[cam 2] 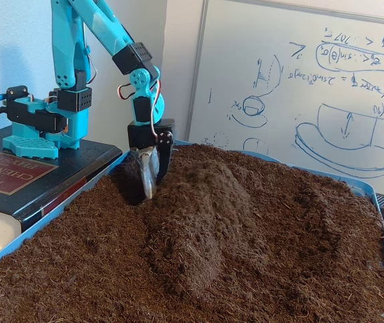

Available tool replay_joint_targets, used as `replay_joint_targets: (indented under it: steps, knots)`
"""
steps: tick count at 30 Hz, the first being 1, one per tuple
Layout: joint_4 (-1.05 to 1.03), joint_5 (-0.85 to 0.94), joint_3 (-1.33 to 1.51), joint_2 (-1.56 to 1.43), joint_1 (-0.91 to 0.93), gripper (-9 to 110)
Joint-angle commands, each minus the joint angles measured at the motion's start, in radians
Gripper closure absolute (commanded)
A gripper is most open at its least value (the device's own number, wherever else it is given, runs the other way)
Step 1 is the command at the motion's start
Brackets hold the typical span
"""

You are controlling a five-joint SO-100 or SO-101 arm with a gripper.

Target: Build a berm.

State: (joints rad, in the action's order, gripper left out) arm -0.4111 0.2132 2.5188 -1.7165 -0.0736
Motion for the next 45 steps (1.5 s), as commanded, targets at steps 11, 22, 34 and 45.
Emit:
replay_joint_targets:
  steps: [11,22,34,45]
  knots:
    - [0.06,0.005,-0.144,-0.12,0.015,101]
    - [-0.14,0.005,-0.129,-0.268,-0.012,101]
    - [-0.431,-0.207,-0.133,-0.512,-0.156,101]
    - [-0.471,-0.33,-0.12,-0.206,-0.351,101]
